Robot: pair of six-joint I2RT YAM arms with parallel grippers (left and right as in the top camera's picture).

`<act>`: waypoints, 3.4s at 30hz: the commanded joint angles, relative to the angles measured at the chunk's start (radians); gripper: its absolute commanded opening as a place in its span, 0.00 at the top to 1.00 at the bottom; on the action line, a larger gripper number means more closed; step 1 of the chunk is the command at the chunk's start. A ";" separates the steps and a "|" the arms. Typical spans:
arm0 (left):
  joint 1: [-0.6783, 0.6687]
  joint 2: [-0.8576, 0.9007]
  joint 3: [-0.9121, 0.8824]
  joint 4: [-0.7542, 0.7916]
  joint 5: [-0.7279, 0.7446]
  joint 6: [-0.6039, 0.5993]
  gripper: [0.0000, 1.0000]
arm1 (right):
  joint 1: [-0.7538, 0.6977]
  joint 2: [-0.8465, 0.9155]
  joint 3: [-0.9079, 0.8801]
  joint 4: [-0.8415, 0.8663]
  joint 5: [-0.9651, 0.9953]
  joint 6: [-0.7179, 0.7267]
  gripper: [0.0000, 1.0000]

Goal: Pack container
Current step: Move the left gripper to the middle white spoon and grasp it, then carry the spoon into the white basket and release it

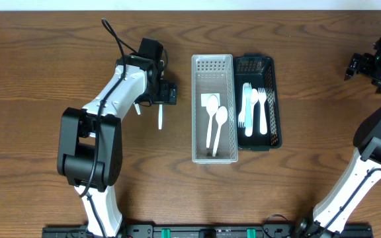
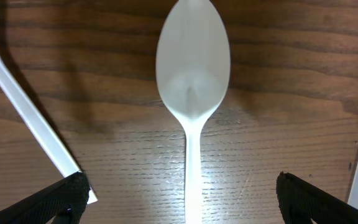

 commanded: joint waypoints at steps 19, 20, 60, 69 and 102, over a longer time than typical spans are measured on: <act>-0.021 0.075 0.006 0.010 0.018 0.011 0.02 | -0.002 -0.008 0.000 0.002 0.002 -0.004 0.01; -0.022 0.076 0.006 0.010 0.017 0.010 0.02 | -0.002 -0.008 0.000 0.002 0.002 -0.004 0.01; -0.023 0.126 0.006 0.002 0.006 0.010 0.77 | -0.002 -0.008 0.000 0.002 0.002 -0.004 0.01; -0.023 0.091 0.021 0.002 -0.020 0.010 0.94 | -0.002 -0.008 0.000 0.002 0.002 -0.004 0.01; -0.304 -0.294 0.137 0.000 0.100 -0.306 0.86 | -0.002 -0.008 0.000 0.002 0.002 -0.004 0.01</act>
